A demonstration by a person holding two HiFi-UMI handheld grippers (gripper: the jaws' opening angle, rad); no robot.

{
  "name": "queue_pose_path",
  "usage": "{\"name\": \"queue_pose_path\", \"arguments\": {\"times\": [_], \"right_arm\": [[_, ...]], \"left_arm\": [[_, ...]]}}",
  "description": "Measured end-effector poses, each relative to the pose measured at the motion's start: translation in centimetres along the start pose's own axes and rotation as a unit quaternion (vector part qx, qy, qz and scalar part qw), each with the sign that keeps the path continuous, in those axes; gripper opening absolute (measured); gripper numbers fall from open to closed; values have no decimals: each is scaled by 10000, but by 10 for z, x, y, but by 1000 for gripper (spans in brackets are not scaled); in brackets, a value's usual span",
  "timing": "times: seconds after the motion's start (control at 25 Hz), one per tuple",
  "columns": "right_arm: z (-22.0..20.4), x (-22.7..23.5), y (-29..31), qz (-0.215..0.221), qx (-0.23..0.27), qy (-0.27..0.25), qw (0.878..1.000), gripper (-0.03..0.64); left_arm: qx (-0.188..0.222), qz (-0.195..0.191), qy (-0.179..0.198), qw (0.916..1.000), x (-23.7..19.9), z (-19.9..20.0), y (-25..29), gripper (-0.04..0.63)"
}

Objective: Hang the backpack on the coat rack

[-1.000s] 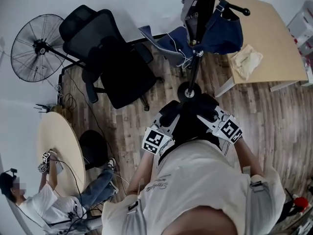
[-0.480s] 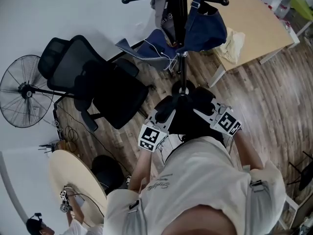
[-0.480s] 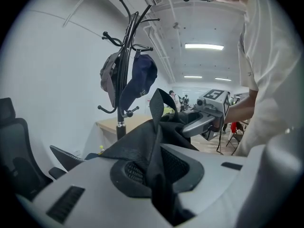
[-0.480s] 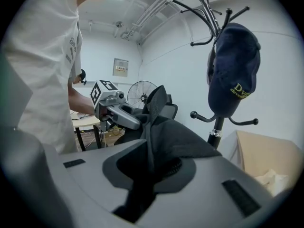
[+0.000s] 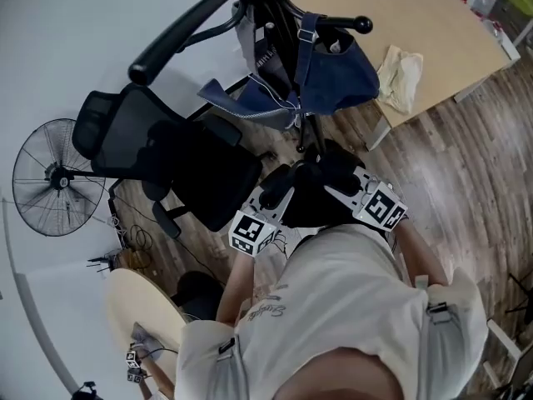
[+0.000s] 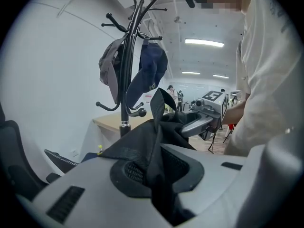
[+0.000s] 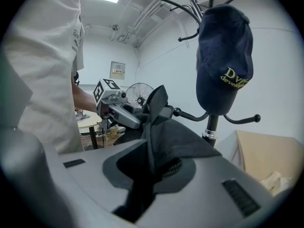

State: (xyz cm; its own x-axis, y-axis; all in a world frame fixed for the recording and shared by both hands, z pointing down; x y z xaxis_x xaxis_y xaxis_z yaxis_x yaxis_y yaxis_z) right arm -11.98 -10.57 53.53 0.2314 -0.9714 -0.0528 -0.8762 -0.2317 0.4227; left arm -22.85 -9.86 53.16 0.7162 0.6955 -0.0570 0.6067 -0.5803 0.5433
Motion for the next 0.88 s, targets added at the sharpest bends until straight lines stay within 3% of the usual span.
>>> {"name": "queue_pose_path", "arguments": {"times": [0.56, 0.88], "right_arm": [[-7, 50, 25, -72, -152, 60, 9998, 44], [-26, 60, 43, -280, -254, 639, 9972, 48]], "left_arm": [[-34, -28, -109, 9999, -46, 8, 38, 60], [-193, -411, 22, 9990, -67, -5, 59, 60]]}}
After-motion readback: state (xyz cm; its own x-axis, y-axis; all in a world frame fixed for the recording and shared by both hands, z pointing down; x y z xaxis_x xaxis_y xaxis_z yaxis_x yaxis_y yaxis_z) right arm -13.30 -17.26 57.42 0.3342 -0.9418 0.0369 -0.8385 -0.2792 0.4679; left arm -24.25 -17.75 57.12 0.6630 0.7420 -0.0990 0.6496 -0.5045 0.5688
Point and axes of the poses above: the fingertips, and each gripper's own axes: y forward along the fingers, x to its right, z out of its top, the point moved 2 cm from there along -y, backward along the fingers, and after that the axes turned 8 degrees about -x, right-handed, at the moved point
